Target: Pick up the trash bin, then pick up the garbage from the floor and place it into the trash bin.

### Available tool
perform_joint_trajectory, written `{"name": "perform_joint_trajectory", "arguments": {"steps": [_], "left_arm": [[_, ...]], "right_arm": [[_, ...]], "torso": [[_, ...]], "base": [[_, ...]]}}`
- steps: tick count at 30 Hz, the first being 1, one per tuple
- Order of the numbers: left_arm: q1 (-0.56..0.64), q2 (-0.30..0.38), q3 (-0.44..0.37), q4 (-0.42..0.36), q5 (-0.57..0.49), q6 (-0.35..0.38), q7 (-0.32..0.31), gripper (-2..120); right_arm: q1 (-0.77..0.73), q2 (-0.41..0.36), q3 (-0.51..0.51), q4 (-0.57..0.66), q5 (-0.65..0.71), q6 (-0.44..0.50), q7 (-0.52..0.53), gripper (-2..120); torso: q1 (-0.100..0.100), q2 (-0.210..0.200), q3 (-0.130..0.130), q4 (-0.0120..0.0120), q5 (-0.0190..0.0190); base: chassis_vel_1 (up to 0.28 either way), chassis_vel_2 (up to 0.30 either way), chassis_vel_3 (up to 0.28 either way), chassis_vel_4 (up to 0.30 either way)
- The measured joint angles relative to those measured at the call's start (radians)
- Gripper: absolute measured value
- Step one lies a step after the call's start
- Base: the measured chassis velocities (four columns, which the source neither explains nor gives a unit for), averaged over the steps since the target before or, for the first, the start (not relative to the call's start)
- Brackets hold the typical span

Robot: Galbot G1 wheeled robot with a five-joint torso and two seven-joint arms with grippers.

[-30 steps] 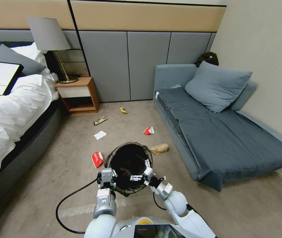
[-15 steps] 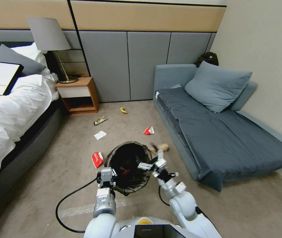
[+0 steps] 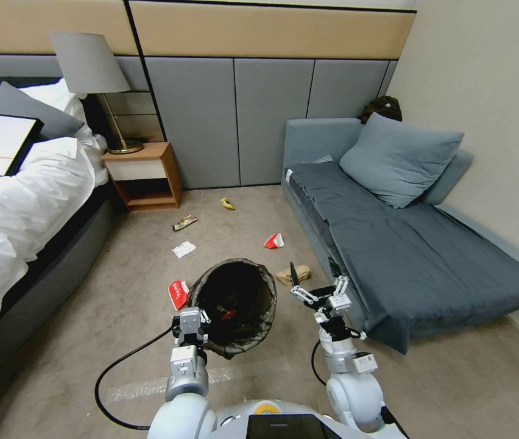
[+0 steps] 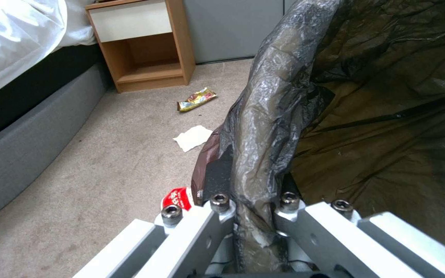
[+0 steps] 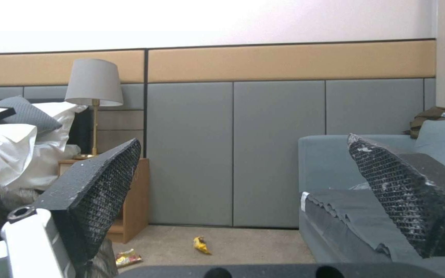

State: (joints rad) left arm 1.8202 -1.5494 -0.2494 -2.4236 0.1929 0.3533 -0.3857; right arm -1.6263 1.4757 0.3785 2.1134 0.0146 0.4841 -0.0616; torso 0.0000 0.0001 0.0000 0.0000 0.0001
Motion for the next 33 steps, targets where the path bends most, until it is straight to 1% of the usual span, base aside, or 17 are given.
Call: {"name": "perform_joint_trajectory", "arguments": {"steps": [16,19,25,28,30,32,33], "left_arm": [[0.001,-0.003,-0.007,-0.011,0.000,0.001,0.000,0],[0.002,-0.003,-0.007,-0.011,0.000,0.002,0.000,0],[0.001,-0.004,-0.007,-0.012,-0.001,0.002,-0.003,0],[0.000,-0.005,-0.007,-0.012,-0.001,0.002,-0.003,0],[-0.002,-0.007,-0.007,-0.010,-0.001,0.002,-0.003,0],[-0.002,-0.008,-0.007,-0.009,-0.001,0.002,-0.003,0],[-0.003,-0.009,-0.007,-0.008,-0.001,0.002,-0.003,0]], "right_arm": [[0.021,0.009,-0.003,-0.029,0.000,0.004,-0.007,100],[0.022,0.012,-0.004,-0.028,0.001,0.004,-0.008,100],[0.027,0.008,-0.009,-0.036,-0.001,0.004,-0.015,100],[0.028,0.006,-0.010,-0.036,-0.001,0.004,-0.016,100],[0.035,0.006,-0.010,-0.039,0.000,0.004,-0.017,100],[0.038,0.006,-0.010,-0.040,0.000,0.004,-0.017,100],[0.040,0.006,-0.011,-0.042,0.000,0.003,-0.017,100]], "torso": [[0.000,0.000,0.000,0.0000,-0.0001],[0.000,0.000,0.000,-0.0001,-0.0001],[0.000,0.000,0.000,0.0000,0.0001],[0.000,0.000,0.000,-0.0001,-0.0004],[0.000,0.000,0.000,-0.0001,0.0001],[0.000,0.000,0.000,-0.0001,-0.0004],[0.000,0.000,0.000,0.0000,-0.0001]], "base": [[0.000,0.000,0.000,0.000],[-0.093,0.083,0.069,-0.056],[-0.168,0.169,0.160,-0.163],[-0.217,0.190,0.232,-0.193],[-0.217,0.242,0.229,-0.222],[-0.220,0.237,0.220,-0.226],[-0.205,0.246,0.215,-0.229]]}}
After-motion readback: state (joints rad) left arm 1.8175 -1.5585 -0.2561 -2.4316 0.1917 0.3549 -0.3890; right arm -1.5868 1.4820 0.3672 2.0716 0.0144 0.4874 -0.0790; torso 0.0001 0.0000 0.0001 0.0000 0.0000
